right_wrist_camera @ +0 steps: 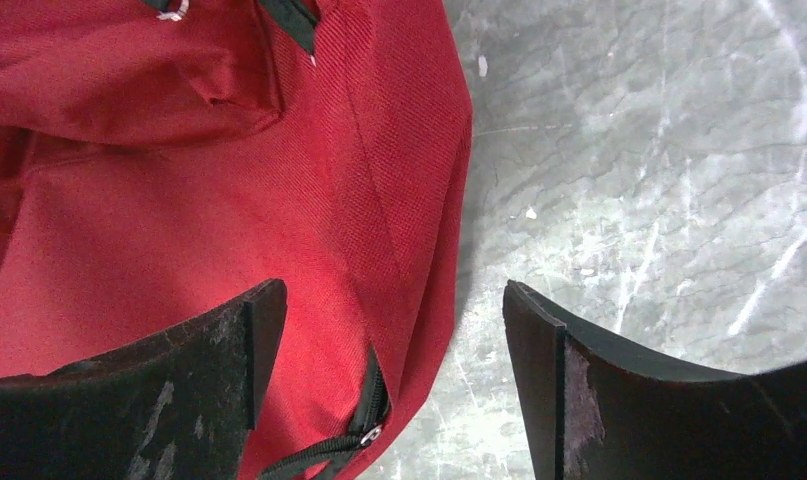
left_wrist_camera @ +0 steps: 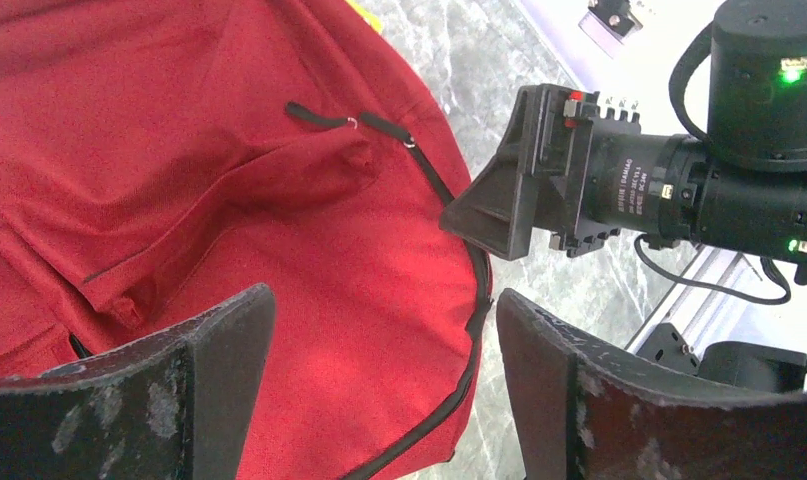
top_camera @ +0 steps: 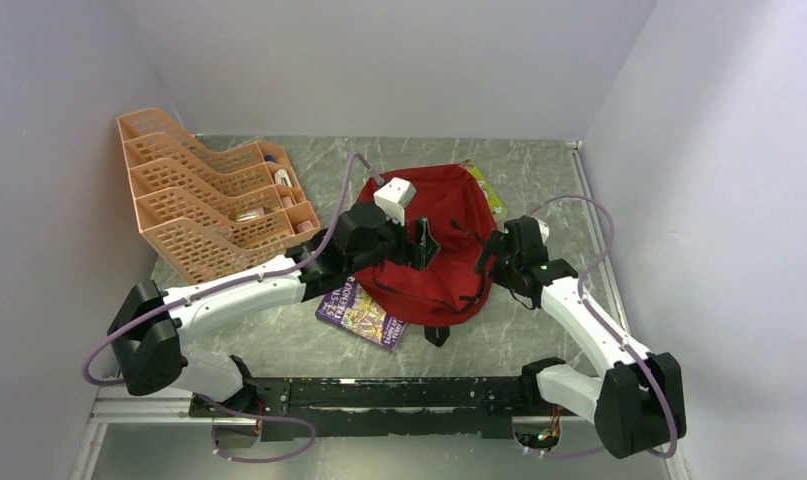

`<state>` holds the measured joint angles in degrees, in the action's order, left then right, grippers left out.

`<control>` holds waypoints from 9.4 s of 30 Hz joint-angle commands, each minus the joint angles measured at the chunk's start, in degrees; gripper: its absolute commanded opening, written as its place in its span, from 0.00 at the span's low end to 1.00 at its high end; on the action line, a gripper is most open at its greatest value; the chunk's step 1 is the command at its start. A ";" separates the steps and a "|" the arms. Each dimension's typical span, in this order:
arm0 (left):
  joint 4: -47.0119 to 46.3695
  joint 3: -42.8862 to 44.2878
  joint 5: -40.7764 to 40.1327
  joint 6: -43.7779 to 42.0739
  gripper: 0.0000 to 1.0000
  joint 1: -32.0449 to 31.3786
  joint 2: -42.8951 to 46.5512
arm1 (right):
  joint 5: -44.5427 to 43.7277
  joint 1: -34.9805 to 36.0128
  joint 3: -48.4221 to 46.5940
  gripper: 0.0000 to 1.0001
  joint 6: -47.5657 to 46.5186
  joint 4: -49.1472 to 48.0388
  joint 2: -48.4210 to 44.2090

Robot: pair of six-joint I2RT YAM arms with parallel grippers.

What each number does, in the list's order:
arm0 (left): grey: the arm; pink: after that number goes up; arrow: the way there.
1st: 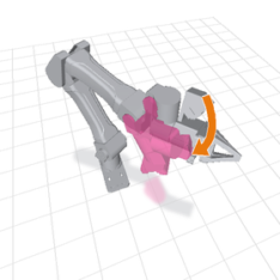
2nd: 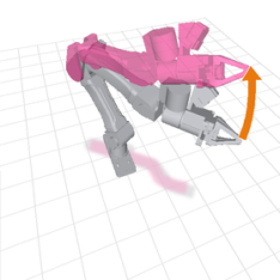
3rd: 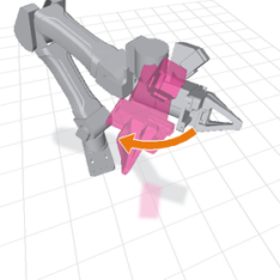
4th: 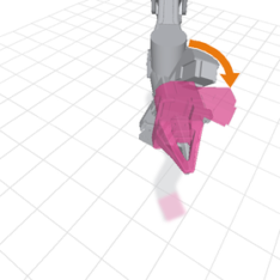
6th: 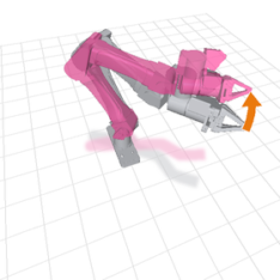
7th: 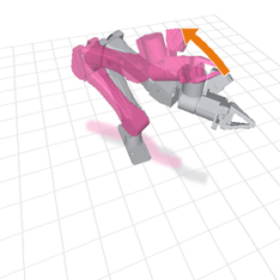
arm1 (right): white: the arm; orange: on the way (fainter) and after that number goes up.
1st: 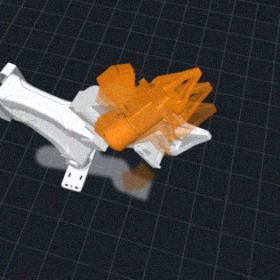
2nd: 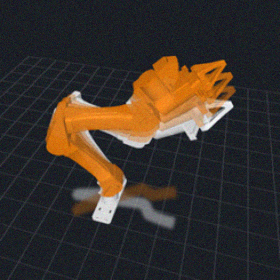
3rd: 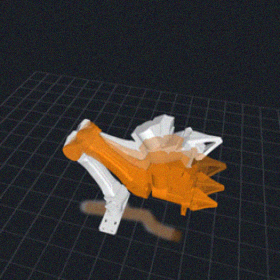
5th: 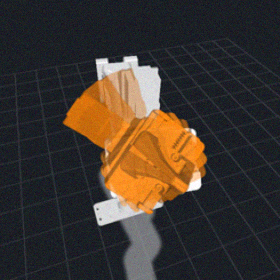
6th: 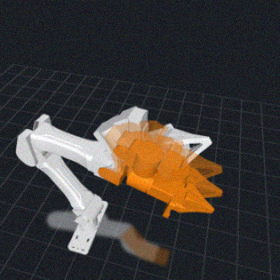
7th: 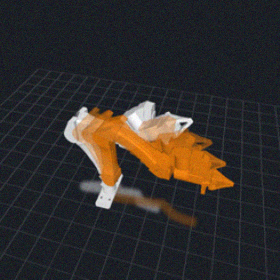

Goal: Pack the student bag
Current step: Unzip the student bag at the center of the board.

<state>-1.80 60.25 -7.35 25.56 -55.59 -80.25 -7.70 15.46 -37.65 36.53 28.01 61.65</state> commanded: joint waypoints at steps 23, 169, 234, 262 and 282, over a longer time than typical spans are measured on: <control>2.24 5.60 6.58 4.72 0.85 -6.34 -12.21 | 27.09 -9.01 8.71 0.13 -1.29 -15.83 2.86; 21.67 -9.12 10.35 -9.64 0.05 6.86 8.86 | 17.77 -12.40 -8.62 0.66 -7.91 -0.73 -17.80; 15.96 -11.21 18.34 -9.89 0.05 6.88 9.74 | 31.17 31.02 -4.23 0.50 -82.28 -16.14 4.45; 18.14 -8.84 17.30 -9.35 0.05 6.99 8.49 | 27.50 31.01 -0.93 0.00 -72.52 -11.51 -3.81; 36.76 7.82 0.84 -12.83 0.05 17.00 -13.13 | 16.72 31.00 -1.37 0.00 -73.53 5.33 -17.24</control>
<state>29.34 66.67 2.02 14.46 -42.44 -91.96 12.14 46.22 -38.74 -35.97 27.77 48.51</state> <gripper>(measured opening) 0.059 0.045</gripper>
